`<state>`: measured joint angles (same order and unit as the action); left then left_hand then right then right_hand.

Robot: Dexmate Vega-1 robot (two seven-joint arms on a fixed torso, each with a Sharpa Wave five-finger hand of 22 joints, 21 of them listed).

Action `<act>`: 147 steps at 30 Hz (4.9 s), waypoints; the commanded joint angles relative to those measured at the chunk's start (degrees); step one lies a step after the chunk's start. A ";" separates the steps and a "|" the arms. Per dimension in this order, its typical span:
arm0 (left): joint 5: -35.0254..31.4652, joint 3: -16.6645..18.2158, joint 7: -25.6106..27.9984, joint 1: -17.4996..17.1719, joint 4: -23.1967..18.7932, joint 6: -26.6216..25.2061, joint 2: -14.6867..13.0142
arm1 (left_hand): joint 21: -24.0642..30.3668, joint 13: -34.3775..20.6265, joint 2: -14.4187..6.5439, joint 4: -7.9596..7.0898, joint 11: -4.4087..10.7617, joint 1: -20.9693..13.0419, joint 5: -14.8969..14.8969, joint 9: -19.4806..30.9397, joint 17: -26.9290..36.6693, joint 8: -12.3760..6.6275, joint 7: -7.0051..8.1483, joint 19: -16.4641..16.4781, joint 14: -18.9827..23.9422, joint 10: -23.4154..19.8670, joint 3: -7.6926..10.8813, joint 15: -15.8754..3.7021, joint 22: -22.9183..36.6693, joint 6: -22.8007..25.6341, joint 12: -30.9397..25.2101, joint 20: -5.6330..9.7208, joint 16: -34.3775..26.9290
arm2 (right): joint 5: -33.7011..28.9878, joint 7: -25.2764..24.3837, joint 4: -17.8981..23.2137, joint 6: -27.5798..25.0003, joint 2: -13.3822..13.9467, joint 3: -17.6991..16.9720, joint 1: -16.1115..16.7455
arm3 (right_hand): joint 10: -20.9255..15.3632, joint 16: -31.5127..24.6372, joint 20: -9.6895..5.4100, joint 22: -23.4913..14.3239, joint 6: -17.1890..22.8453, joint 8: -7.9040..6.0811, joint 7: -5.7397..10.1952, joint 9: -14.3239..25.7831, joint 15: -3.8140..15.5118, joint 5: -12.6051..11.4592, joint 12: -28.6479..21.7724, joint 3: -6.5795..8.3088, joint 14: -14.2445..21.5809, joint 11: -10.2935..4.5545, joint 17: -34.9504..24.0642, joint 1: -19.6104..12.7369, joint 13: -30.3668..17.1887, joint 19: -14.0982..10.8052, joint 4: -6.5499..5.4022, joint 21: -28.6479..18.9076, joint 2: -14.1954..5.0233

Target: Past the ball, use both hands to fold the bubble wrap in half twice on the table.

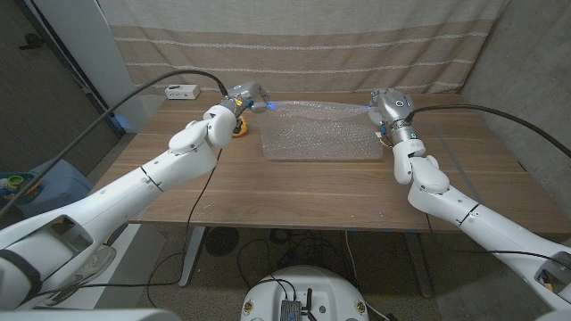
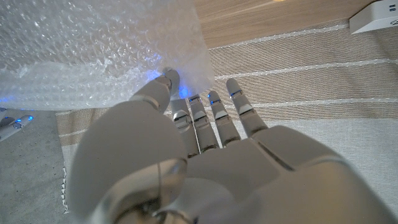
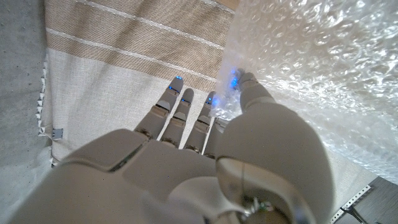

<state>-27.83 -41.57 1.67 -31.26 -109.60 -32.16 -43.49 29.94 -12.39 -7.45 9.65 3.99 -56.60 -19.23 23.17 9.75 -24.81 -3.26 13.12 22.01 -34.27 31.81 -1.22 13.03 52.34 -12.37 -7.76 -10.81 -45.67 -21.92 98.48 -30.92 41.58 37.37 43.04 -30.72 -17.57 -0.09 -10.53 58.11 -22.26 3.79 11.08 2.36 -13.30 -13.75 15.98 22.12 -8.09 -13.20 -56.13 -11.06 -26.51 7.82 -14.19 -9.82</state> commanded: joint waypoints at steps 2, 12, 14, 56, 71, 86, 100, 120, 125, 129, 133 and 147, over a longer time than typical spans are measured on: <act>-4.31 -3.62 1.07 3.57 8.88 1.25 5.15 | 0.30 -0.15 -0.42 -0.21 -0.06 0.05 -0.20 2.18 0.09 -0.11 -3.12 -0.03 0.54 -0.20 0.27 -0.35 0.20 3.53 -0.22 0.28 -0.19 | 0.18 1.41 -8.82 -1.06 -2.97 5.13 -6.78 | -0.50 -0.14 -0.06 -0.15 0.65 -0.14 -0.05 0.21 9.83 0.28 0.11 0.47 0.43 -0.19 -0.19 -0.78 -0.11 -0.50 0.03 -0.01 0.07; -7.47 -7.49 2.92 6.72 18.12 1.07 9.77 | 0.50 -0.16 -0.53 -0.25 -0.06 0.18 -0.19 1.99 0.15 0.11 -2.91 -0.12 0.45 0.08 0.21 -0.38 0.19 3.22 -0.05 0.15 -0.09 | 1.06 1.42 -18.44 0.14 -6.43 9.80 -12.68 | -0.71 -0.18 -0.14 -0.15 0.75 -0.07 -0.09 0.20 9.90 0.50 0.27 0.52 0.41 -0.20 -0.29 -0.92 -0.12 -0.58 0.05 0.00 0.11; -8.32 -8.43 3.44 7.35 19.84 0.97 10.58 | 0.54 -0.17 -0.58 -0.26 -0.08 0.20 -0.18 1.95 0.17 0.13 -2.84 -0.12 0.42 0.11 0.18 -0.38 0.19 3.24 -0.03 0.14 -0.08 | 1.11 1.22 -20.24 0.37 -7.11 10.75 -13.78 | -0.77 -0.18 -0.16 -0.15 0.76 -0.05 -0.06 0.20 9.87 0.55 0.29 0.51 0.38 -0.22 -0.32 -0.92 -0.12 -0.55 0.03 0.02 0.10; -16.93 -18.71 6.14 13.17 31.84 -6.29 16.32 | 1.03 -0.11 0.07 -1.46 -1.44 7.35 4.19 -8.15 0.54 15.16 5.26 -7.92 -10.33 22.56 -6.97 2.09 -0.59 -39.14 2.19 -0.22 0.31 | 4.53 8.03 -34.30 -8.42 -14.16 22.32 -25.32 | 14.19 4.83 2.04 -0.05 -32.41 12.74 4.41 0.12 6.90 1.14 3.91 2.63 -5.92 1.29 -0.11 0.50 -0.45 2.71 0.09 1.96 2.66; -14.40 -12.91 9.93 4.67 18.01 0.25 10.03 | 1.91 0.09 -0.42 -2.32 -1.34 8.98 4.82 -9.77 0.73 13.58 6.02 -6.40 -8.76 19.69 -7.81 1.21 -0.73 -36.44 0.14 0.39 -0.55 | 11.39 0.48 -13.11 -8.84 -5.80 12.18 -14.18 | 12.74 3.55 2.34 -0.10 -30.56 10.49 2.75 0.15 5.63 1.94 2.36 1.82 -4.27 3.17 -1.05 5.26 -0.49 1.37 -3.08 1.42 0.94; -6.63 -6.35 10.24 -4.37 8.46 5.68 8.01 | 2.22 0.32 -1.93 -4.02 -2.71 12.17 4.84 -11.22 0.81 12.12 4.84 -6.42 -6.80 16.78 -7.54 1.90 -0.92 -30.68 -0.98 0.19 -1.05 | 13.93 -8.07 2.02 -0.97 -0.24 4.93 0.37 | -1.13 -1.06 1.73 -0.44 -18.83 6.68 0.33 0.32 6.55 2.77 -1.96 3.97 6.86 5.31 -2.54 10.26 -1.45 -3.78 -4.88 -0.64 -0.46; -10.10 -6.46 10.49 -7.08 5.11 4.06 8.78 | 6.43 -1.57 -3.57 -4.81 -1.27 14.57 4.22 -10.96 4.03 6.92 2.40 1.57 10.09 -0.58 -2.90 -2.55 -1.18 -11.00 -7.24 1.57 -7.71 | 9.07 -4.66 8.55 1.87 1.94 4.75 4.33 | -17.52 -12.83 0.45 -1.77 -4.07 -3.42 -1.34 3.79 8.02 2.81 -11.93 6.96 21.58 6.26 -15.48 7.21 -6.99 -11.25 -1.51 -5.46 -0.89; -8.29 -8.11 1.20 -2.99 8.45 4.42 11.43 | 24.47 -17.52 -3.67 -1.46 -2.53 4.28 4.76 -0.07 34.07 -4.18 -0.81 12.30 19.44 -14.23 -4.83 -2.76 4.56 0.98 -22.63 3.67 -38.10 | 11.72 24.30 8.10 2.74 2.62 6.83 -4.14 | -27.36 -34.94 2.31 -16.12 0.09 -20.94 -4.63 20.71 5.71 3.05 -30.30 3.26 31.47 7.27 -44.68 4.71 -27.06 -14.11 -0.28 -24.60 0.09; -7.51 -8.79 -0.70 -1.38 9.78 3.65 12.47 | 27.32 -20.26 -3.69 -1.51 -2.84 3.13 4.64 1.70 37.20 -5.00 -0.97 11.95 19.84 -14.57 -5.30 -2.53 5.82 1.11 -24.83 3.59 -41.76 | 12.36 27.62 6.44 3.58 2.33 7.61 -6.01 | -28.74 -36.56 2.33 -16.52 1.69 -24.57 -5.30 24.28 5.53 3.07 -33.19 2.79 32.26 7.31 -46.60 5.20 -30.63 -13.81 -0.61 -26.43 0.06; -5.42 -9.21 -3.49 0.44 12.13 2.48 13.97 | 28.25 -21.26 -3.81 -1.67 -2.80 2.84 4.60 2.29 37.23 -5.18 -1.16 11.68 19.64 -14.20 -5.41 -2.55 6.23 0.93 -25.47 3.64 -42.16 | 12.14 32.00 4.16 3.64 1.60 9.44 -8.60 | -29.03 -36.95 2.47 -16.35 1.54 -25.78 -5.64 25.80 5.21 3.05 -33.49 2.62 32.34 7.74 -46.96 5.33 -30.85 -13.94 -0.65 -27.12 0.11; -4.21 -10.35 -6.12 2.08 13.77 0.91 14.52 | 29.26 -22.31 -4.13 -2.04 -3.04 2.59 4.55 2.92 36.94 -5.20 -1.63 11.25 18.90 -13.40 -5.39 -2.27 6.66 0.33 -25.96 3.46 -42.18 | 12.62 34.34 1.83 3.98 0.72 10.46 -10.20 | -28.39 -36.38 2.46 -16.22 1.29 -25.92 -5.90 25.89 5.31 3.06 -32.94 2.55 31.89 8.09 -46.24 5.43 -30.30 -13.77 -0.72 -27.43 0.04; -3.59 -14.44 -9.23 5.09 16.81 -2.58 14.36 | 31.78 -24.62 -4.43 -3.54 -3.41 2.19 4.37 3.22 35.88 -4.50 -1.75 9.56 17.62 -11.76 -4.67 -1.62 7.57 -0.89 -27.03 3.06 -42.10 | 15.46 37.74 -5.22 5.00 -1.62 12.90 -13.26 | -27.07 -35.15 2.47 -15.58 0.18 -25.60 -6.09 25.17 5.03 3.06 -31.81 2.37 31.02 8.43 -44.36 5.76 -29.01 -12.29 -0.99 -28.08 -0.19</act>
<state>-32.31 -53.15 -4.27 -28.77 -95.13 -32.47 -29.32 61.25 -36.71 -11.32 6.55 0.61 -53.99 -14.60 26.32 45.63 -29.41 -5.00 22.93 39.66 -46.23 27.13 -2.78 20.38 51.57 -39.01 -4.49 -52.80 -32.12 12.25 97.89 -26.55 41.48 48.45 32.31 -58.20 -52.74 2.46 -26.08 58.49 -47.90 -2.38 36.18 7.38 -10.15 -45.93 18.46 53.28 0.44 -57.56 -50.98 -40.06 -39.08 6.90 -41.96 -9.99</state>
